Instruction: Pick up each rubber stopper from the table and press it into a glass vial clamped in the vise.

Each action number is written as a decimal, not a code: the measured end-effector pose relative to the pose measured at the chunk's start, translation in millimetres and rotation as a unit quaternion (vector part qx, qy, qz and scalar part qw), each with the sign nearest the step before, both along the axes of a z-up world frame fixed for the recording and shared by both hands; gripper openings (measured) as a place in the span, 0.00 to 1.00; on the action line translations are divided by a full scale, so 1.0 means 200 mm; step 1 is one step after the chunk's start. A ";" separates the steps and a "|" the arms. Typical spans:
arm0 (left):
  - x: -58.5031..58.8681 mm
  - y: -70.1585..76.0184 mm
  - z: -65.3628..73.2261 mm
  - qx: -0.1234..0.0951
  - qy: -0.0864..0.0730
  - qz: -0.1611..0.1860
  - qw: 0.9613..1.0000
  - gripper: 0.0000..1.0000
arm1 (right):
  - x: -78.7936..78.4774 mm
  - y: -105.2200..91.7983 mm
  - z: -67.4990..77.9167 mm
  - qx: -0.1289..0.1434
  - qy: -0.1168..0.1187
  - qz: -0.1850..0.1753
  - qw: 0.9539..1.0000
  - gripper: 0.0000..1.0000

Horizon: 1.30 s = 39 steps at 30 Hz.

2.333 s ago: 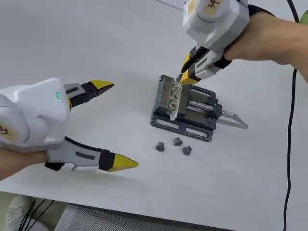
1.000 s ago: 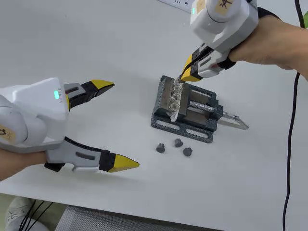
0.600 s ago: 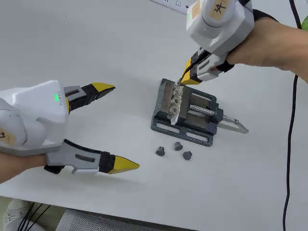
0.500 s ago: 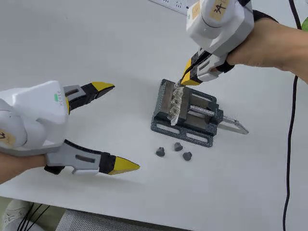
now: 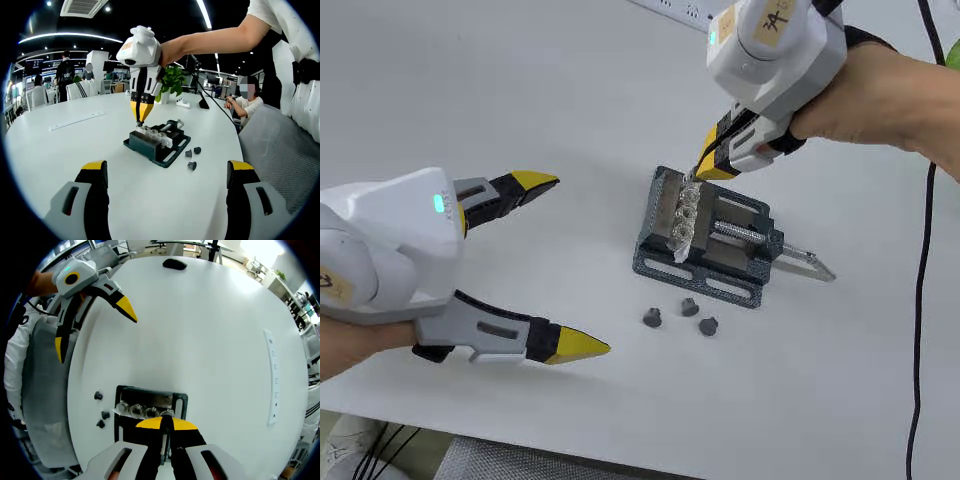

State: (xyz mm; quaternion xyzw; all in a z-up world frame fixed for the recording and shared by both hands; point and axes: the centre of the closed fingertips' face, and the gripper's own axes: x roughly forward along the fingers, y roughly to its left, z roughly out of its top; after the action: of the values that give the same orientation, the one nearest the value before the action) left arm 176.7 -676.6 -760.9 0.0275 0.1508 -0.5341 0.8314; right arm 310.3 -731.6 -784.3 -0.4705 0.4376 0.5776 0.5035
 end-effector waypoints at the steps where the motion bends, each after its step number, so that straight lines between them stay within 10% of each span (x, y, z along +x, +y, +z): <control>1: 0.00 0.00 0.00 0.001 0.000 0.000 1.000 0.99 | 0.00 0.00 0.00 -0.001 0.001 -0.002 1.000 0.00; 30: 0.01 0.00 0.02 -0.003 -0.001 0.004 1.000 0.98 | -0.01 0.00 -0.01 -0.015 -0.011 0.021 1.000 0.00; 39: 0.01 0.01 0.03 0.001 -0.003 0.004 1.000 0.98 | -0.01 0.00 0.01 0.033 -0.001 -0.037 0.999 0.00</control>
State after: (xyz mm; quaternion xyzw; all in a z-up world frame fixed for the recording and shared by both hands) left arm 178.9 -673.7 -755.2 0.0294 0.1486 -0.5309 0.8338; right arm 309.3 -732.3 -783.2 -0.4378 0.4349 0.5719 0.5405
